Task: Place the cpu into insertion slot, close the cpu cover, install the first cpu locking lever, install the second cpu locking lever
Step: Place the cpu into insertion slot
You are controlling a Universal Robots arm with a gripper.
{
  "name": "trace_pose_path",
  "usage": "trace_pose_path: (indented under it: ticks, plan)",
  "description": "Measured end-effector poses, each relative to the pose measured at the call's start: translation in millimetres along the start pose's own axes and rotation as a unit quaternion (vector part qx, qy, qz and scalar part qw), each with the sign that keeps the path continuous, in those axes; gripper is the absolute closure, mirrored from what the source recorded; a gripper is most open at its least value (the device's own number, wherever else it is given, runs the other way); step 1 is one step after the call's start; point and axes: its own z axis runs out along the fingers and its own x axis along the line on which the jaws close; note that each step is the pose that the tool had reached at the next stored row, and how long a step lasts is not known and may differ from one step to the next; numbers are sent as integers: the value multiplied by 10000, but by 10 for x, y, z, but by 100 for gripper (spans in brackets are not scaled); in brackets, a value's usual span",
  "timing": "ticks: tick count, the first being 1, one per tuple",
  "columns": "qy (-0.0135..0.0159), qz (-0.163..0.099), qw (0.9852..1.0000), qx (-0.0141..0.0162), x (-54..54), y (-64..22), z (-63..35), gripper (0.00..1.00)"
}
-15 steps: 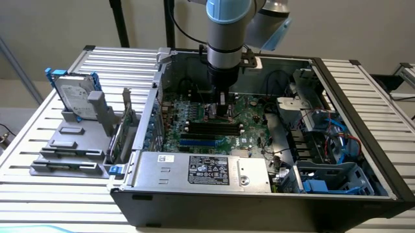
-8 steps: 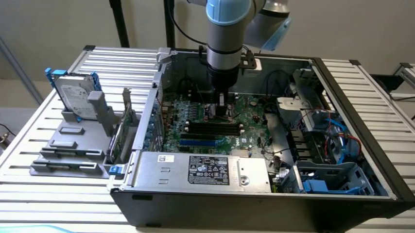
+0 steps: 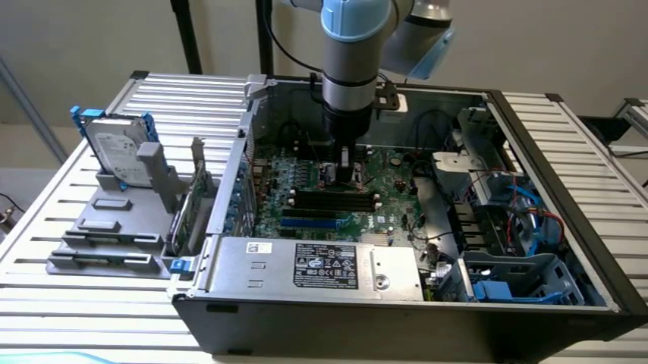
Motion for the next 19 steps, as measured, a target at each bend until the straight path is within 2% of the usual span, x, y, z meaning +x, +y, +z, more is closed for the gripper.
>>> trace_pose_path:
  ticks: [5,19]
  plan:
    - [-19,8,10000,-1,4,-2,16,46]
    - [-23,7,10000,-1,41,-13,56,46]
